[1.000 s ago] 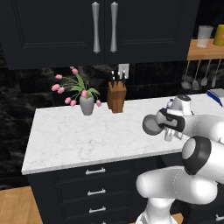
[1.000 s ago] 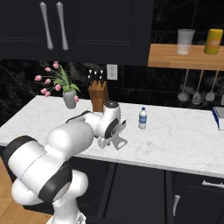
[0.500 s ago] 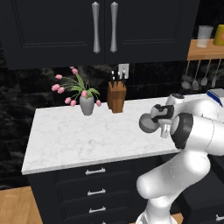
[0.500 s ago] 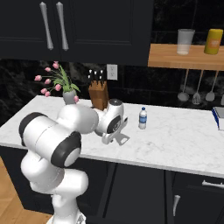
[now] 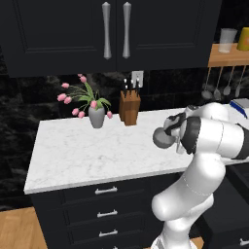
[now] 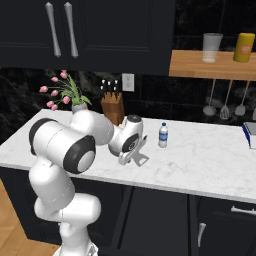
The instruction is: Pick the measuring cup from the drawer and place it on the counter.
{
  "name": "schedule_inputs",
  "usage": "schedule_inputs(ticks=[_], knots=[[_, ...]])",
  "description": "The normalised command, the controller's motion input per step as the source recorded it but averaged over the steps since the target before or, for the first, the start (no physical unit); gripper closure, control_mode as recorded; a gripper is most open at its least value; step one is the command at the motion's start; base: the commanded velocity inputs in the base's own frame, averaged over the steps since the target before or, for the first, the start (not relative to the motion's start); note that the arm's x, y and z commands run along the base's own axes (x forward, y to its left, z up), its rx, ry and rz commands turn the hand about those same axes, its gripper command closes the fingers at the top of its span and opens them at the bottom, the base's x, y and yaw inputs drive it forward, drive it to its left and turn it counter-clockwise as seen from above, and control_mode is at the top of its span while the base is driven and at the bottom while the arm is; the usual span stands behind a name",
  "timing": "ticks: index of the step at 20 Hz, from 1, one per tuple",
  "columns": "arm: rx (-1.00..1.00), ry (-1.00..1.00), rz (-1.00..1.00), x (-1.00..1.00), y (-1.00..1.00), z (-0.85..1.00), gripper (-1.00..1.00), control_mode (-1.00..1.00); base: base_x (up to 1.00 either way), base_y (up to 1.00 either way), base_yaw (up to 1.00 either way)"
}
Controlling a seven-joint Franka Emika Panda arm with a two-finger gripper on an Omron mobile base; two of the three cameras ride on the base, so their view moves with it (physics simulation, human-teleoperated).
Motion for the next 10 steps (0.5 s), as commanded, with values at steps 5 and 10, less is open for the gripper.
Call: schedule_inputs(ticks=[5, 10], knots=[[0.00, 0.00, 0.00, 0.08, 0.01, -0.23, 1.00, -1.00, 0.00, 0.00, 0.00], [0.00, -0.02, 0.00, 0.01, 0.00, -0.09, -1.00, -1.00, 0.00, 0.00, 0.00]])
